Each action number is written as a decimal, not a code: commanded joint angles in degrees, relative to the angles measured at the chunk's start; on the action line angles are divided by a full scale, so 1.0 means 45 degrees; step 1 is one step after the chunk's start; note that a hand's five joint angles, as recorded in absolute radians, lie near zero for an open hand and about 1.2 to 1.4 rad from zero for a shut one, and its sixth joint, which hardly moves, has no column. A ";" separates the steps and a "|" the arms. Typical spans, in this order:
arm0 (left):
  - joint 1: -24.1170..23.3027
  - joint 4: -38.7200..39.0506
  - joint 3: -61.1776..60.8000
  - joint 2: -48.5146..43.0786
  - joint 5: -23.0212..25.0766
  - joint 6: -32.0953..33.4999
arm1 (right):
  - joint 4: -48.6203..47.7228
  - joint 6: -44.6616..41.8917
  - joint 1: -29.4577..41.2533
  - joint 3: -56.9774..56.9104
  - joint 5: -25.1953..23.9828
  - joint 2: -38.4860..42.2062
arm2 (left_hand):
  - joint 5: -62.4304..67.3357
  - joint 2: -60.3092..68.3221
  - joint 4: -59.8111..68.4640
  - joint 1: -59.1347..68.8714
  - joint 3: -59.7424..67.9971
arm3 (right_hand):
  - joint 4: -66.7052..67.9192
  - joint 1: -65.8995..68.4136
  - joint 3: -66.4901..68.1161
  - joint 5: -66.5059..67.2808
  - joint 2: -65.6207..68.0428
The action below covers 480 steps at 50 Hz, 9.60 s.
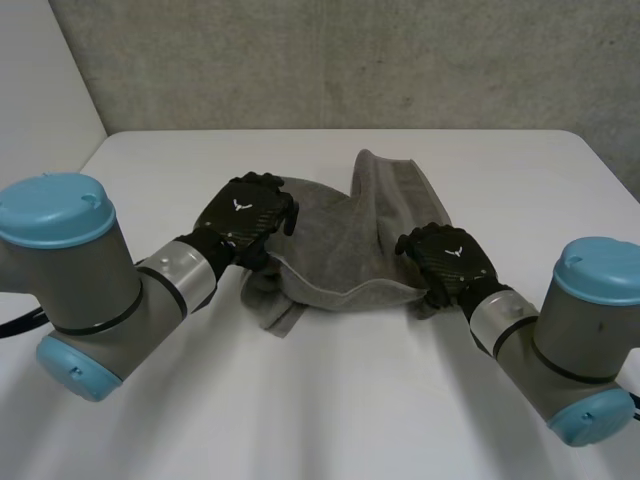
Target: Fold the towel.
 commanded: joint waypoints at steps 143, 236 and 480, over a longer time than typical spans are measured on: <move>0.1092 -0.3283 0.0408 0.2613 -0.0163 -0.1132 | 0.9331 -0.6019 -0.4931 -0.2735 -0.5378 -0.3997 | 0.7729 0.7560 -0.0715 0.7555 -0.0532 | -0.0987 1.1928 -0.0635 1.2343 1.2004; 0.2010 0.2049 -0.1252 -0.1899 0.1478 0.7853 | 0.4142 -0.8139 -0.2627 -0.0728 -0.2195 -0.1905 | 0.7729 0.7560 -0.0715 0.7555 -0.0532 | -0.0987 1.1928 -0.0635 1.2343 1.2004; 0.2322 -0.1603 0.1384 -0.1098 -0.0573 0.4552 | 0.5314 -0.5052 -0.5048 -0.7800 -0.0962 0.2802 | -0.7630 -0.7798 -0.0715 -0.7803 -0.0532 | -0.0987 -0.2151 -0.0635 -0.1737 -0.2076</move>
